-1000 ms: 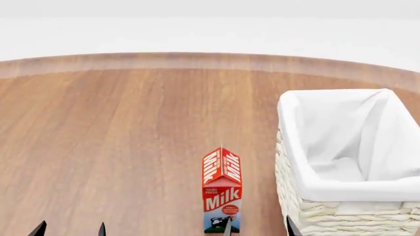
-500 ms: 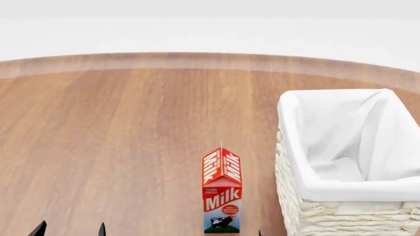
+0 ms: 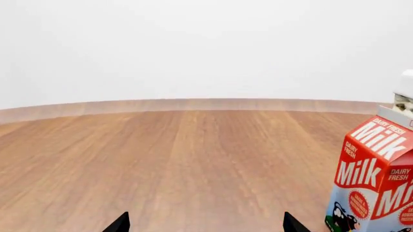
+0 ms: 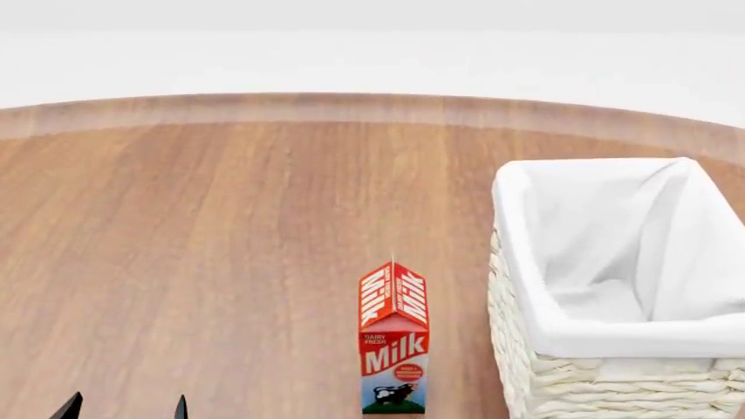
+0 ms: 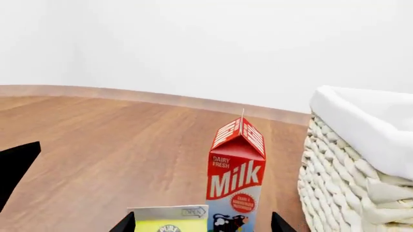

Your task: Pick up the orange juice, and put it in the basket.

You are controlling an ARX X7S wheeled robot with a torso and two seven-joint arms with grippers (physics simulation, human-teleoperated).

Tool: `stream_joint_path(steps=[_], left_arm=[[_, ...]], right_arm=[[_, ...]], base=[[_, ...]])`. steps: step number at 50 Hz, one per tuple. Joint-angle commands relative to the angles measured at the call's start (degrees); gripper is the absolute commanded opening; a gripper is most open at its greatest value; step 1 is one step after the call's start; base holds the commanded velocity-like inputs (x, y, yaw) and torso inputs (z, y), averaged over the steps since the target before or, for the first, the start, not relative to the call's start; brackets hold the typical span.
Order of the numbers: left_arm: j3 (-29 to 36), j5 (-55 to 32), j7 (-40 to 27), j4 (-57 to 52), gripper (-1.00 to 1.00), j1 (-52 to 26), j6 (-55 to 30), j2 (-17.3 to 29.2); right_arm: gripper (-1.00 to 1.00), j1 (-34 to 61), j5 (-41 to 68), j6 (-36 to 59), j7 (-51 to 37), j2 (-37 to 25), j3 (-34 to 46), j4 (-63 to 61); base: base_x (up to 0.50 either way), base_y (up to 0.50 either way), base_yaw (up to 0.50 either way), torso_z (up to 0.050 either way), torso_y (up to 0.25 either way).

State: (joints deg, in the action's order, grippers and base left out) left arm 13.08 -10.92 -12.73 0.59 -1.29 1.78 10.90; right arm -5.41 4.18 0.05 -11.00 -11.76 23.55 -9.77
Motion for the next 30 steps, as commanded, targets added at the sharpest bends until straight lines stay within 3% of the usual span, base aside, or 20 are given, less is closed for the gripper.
stream_joint_path(steps=[1, 30], left_arm=[[0.3, -0.3, -0.3, 0.0, 1.00, -0.1, 0.1, 0.3], [1.1, -0.8, -1.0, 0.1, 1.00, -0.2, 0.3, 0.8]], right_arm=[[1.00, 0.3, 0.0, -1.7, 0.0, 0.1, 1.1, 2.8], [1.00, 2.2, 0.6, -6.3, 0.5, 2.0, 3.9, 11.2]], base=[[0.00, 0.00, 0.00, 0.000, 0.000], [0.00, 0.00, 0.00, 0.000, 0.000]])
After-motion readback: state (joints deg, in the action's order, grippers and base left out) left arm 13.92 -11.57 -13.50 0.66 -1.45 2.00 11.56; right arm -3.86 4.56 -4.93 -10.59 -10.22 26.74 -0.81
